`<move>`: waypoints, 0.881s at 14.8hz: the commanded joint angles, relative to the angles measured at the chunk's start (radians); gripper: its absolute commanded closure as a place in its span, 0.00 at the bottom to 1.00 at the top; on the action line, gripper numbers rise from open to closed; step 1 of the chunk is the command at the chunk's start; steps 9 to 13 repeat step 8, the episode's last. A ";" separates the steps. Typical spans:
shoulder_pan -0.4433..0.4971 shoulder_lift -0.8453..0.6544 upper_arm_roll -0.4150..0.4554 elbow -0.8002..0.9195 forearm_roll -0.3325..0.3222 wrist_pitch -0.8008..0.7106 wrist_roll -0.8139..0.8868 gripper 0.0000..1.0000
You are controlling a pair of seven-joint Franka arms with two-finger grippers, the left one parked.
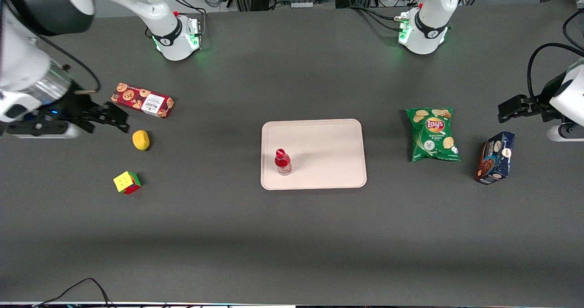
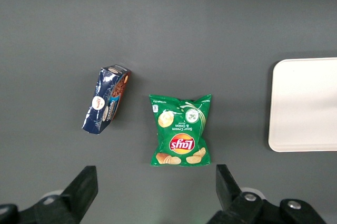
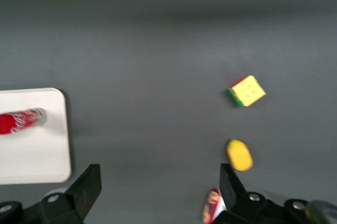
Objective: Place coke bottle on tray
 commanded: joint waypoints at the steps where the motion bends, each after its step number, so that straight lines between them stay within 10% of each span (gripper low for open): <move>1: 0.002 -0.042 -0.049 -0.033 0.021 -0.024 -0.120 0.00; 13: 0.002 -0.031 -0.061 -0.023 -0.004 -0.024 -0.143 0.00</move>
